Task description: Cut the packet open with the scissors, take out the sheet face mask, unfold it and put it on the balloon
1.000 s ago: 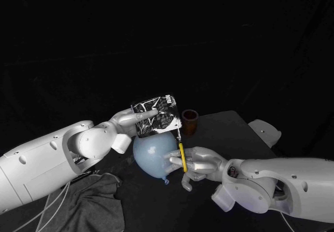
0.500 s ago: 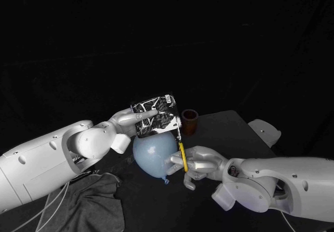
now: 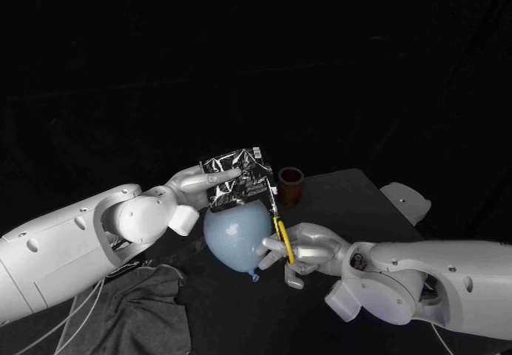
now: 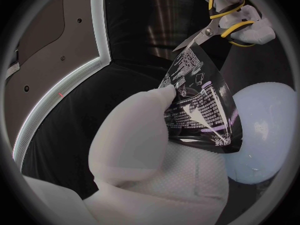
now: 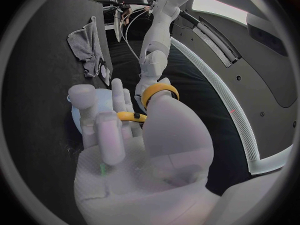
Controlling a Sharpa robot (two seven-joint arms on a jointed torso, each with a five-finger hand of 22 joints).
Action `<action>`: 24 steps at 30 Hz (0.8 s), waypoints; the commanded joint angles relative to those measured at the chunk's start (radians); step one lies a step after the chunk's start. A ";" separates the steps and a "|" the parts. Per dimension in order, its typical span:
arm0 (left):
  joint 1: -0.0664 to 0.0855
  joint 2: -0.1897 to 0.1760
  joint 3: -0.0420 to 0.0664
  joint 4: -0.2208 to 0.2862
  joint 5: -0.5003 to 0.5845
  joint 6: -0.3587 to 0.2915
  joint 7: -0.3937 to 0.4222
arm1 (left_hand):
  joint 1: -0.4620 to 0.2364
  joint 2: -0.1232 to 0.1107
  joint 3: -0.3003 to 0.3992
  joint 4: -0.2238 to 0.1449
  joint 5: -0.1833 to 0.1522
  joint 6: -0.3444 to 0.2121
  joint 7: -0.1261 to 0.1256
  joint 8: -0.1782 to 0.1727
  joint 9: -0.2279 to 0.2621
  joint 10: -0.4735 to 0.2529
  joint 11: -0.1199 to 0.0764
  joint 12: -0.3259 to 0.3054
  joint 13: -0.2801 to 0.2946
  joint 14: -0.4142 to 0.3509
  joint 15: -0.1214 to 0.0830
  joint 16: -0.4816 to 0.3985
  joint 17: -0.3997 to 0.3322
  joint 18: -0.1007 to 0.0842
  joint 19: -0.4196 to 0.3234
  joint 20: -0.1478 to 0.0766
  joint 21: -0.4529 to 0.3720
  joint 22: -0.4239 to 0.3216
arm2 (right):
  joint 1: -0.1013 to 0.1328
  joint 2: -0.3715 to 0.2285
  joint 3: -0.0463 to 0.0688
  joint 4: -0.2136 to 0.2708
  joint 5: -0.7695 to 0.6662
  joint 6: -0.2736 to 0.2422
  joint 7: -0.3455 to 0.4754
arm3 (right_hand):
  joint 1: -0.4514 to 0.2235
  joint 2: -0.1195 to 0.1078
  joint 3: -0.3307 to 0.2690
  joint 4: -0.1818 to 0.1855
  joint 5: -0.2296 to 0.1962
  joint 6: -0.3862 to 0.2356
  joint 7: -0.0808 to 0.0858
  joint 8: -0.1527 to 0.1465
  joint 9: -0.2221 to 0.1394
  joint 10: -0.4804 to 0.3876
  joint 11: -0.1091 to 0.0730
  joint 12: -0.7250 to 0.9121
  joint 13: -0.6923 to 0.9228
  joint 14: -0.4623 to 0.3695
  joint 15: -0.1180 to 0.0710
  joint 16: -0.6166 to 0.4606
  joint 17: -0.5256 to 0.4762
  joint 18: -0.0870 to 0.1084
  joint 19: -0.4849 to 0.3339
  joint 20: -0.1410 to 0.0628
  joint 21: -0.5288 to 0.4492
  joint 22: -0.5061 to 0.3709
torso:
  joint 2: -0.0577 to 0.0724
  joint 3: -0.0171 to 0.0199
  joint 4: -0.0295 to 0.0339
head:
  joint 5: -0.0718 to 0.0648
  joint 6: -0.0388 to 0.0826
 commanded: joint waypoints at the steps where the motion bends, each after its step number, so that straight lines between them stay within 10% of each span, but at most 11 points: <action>1: 0.001 0.001 0.000 0.004 -0.013 0.029 0.000 | -0.002 0.008 0.007 0.000 0.005 -0.002 0.006 0.003 0.129 0.007 0.000 0.006 0.001 0.008 0.000 -0.006 0.001 0.013 0.007 0.000 0.004 0.000 | 0.001 0.000 0.002 0.002 -0.003 0.003 0.023 | 0.001 0.018 -0.012 0.000 0.003 0.012 -0.003 0.002 -0.003 0.063 -0.014 -0.005 0.003 0.038 -0.011 0.007 0.001 0.002 0.002 -0.005 0.009 0.003 | 0.000 0.0006 -0.0002 | -0.001 0.001; 13: 0.001 -0.001 0.000 0.005 -0.018 0.035 0.000 | -0.003 0.008 0.008 -0.001 0.005 -0.003 0.006 0.003 0.130 0.007 0.000 0.006 0.001 0.008 0.000 -0.006 0.001 0.013 0.008 0.000 0.004 0.000 | 0.002 0.002 0.003 0.002 0.001 -0.017 0.028 | 0.005 0.032 -0.086 -0.006 0.003 -0.069 0.054 -0.077 -0.047 -0.125 0.045 -0.105 -0.042 0.025 0.036 0.000 -0.026 0.003 -0.025 0.030 -0.012 -0.011 | 0.000 0.0003 0.0002 | -0.002 0.004; 24: 0.001 -0.002 0.000 0.006 -0.019 0.038 0.003 | -0.004 0.008 0.009 -0.002 0.005 -0.003 0.006 0.004 0.132 0.008 -0.001 0.006 0.001 0.009 0.000 -0.006 0.002 0.013 0.009 -0.001 0.004 0.000 | 0.002 0.008 0.004 0.003 0.005 -0.039 0.035 | -0.020 -0.044 0.000 0.020 0.003 -0.184 0.077 -0.138 -0.072 -0.258 0.072 -0.101 -0.042 -0.014 0.062 -0.018 -0.101 0.029 -0.109 0.065 -0.116 -0.081 | 0.000 -0.0002 0.0006 | -0.003 0.007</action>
